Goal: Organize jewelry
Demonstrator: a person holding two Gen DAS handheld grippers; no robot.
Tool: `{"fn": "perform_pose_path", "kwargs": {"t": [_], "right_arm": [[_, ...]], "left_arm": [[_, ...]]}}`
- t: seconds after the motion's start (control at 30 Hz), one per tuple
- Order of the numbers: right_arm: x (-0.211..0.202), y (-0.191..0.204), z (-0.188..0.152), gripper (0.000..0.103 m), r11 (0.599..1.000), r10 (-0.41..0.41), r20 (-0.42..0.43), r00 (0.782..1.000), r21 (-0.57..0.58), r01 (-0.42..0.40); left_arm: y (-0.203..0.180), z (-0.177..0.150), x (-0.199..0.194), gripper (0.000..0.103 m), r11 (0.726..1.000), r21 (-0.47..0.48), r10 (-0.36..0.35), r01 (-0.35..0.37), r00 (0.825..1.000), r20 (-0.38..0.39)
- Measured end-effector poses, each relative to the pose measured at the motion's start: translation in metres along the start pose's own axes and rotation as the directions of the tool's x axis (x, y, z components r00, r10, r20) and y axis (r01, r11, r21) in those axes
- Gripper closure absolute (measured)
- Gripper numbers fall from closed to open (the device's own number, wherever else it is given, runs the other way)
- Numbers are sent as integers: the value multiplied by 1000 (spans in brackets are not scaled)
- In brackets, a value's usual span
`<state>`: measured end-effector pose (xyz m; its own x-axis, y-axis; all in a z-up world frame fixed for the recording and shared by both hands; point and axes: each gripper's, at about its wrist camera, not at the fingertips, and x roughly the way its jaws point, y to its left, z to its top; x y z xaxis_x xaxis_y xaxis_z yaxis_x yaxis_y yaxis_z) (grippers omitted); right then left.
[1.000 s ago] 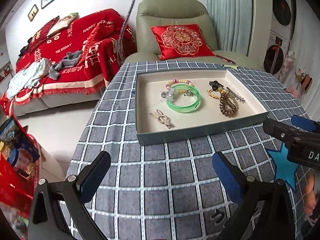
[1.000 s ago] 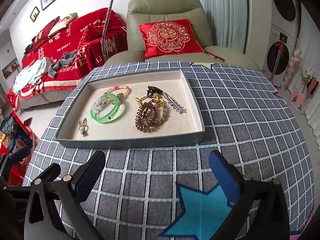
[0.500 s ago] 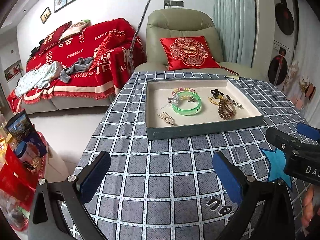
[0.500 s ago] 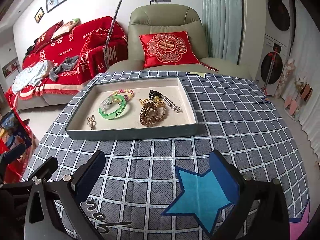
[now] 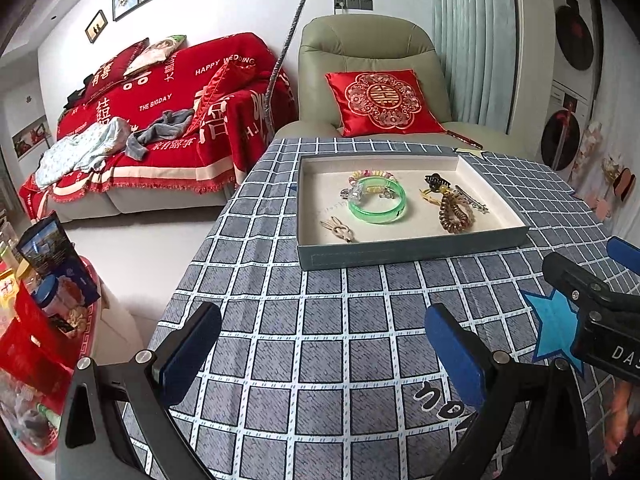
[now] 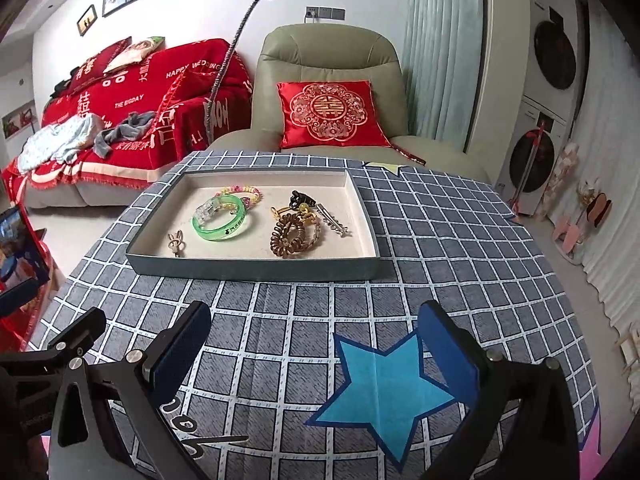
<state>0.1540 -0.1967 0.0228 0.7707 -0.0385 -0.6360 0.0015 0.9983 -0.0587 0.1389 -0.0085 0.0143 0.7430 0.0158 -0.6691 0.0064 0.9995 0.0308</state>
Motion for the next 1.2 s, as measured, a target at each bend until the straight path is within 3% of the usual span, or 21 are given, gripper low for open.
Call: {"fn": "perform_pose_path", "kwargs": {"t": [1.2], "right_arm": [[-4, 1, 0, 0, 1000, 15, -1, 1000, 3, -15]], "left_arm": [[-3, -1, -3, 0, 1000, 0, -11, 11, 1000, -1]]}}
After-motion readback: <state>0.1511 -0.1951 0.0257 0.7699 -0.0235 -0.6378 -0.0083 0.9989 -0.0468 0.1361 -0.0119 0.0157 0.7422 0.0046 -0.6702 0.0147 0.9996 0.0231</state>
